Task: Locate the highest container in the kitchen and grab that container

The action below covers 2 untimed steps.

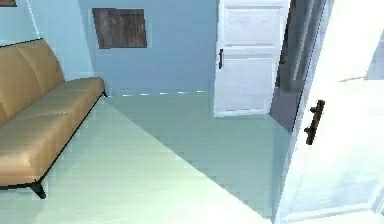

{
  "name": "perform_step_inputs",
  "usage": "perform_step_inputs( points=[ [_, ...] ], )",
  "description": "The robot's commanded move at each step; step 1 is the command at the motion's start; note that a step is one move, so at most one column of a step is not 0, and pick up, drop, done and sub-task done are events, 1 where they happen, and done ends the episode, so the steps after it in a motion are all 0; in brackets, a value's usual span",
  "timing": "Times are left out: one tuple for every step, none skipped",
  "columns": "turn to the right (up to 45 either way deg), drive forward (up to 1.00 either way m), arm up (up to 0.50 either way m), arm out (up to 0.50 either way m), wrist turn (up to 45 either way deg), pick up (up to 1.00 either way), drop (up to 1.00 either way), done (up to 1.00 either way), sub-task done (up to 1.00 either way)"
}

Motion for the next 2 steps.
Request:
perform_step_inputs(
  points=[
    [0.0,1.0,0.0,0.0,0.0,0.0,0.0,0.0,0.0],
    [12.0,0.0,0.0,0.0,0.0,0.0,0.0,0.0,0.0]
  ],
)
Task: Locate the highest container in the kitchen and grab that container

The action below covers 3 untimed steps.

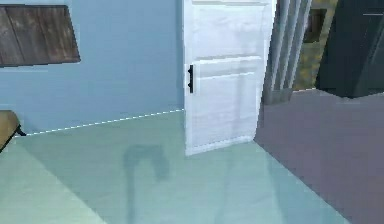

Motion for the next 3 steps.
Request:
perform_step_inputs(
  points=[
    [0.0,0.15,0.0,0.0,0.0,0.0,0.0,0.0,0.0],
    [-21.0,0.0,0.0,0.0,0.0,0.0,0.0,0.0,0.0],
    [0.0,0.2,0.0,0.0,0.0,0.0,0.0,0.0,0.0]
  ],
)
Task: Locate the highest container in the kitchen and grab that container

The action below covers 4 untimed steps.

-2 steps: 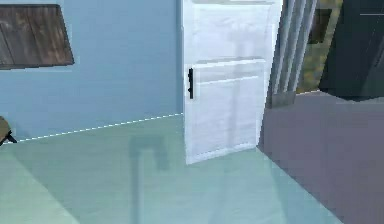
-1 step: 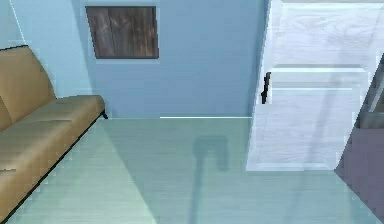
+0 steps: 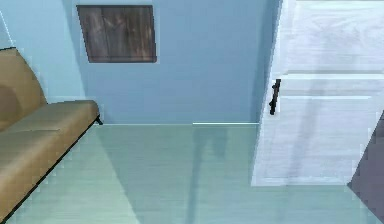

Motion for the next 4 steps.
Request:
perform_step_inputs(
  points=[
    [42.0,0.0,0.0,0.0,0.0,0.0,0.0,0.0,0.0],
    [0.0,0.45,0.0,0.0,0.0,0.0,0.0,0.0,0.0],
    [45.0,0.0,0.0,0.0,0.0,0.0,0.0,0.0,0.0],
    [0.0,1.0,0.0,0.0,0.0,0.0,0.0,0.0,0.0]
  ],
)
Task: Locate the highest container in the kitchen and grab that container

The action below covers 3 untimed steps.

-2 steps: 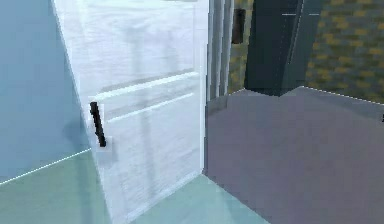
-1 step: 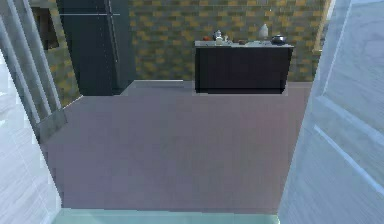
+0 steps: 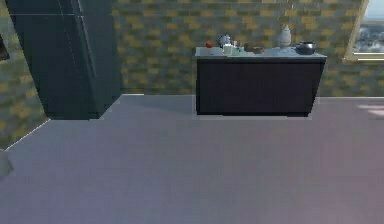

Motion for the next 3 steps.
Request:
perform_step_inputs(
  points=[
    [3.0,0.0,0.0,0.0,0.0,0.0,0.0,0.0,0.0],
    [0.0,0.35,0.0,0.0,0.0,0.0,0.0,0.0,0.0],
    [42.0,0.0,0.0,0.0,0.0,0.0,0.0,0.0,0.0]
  ],
)
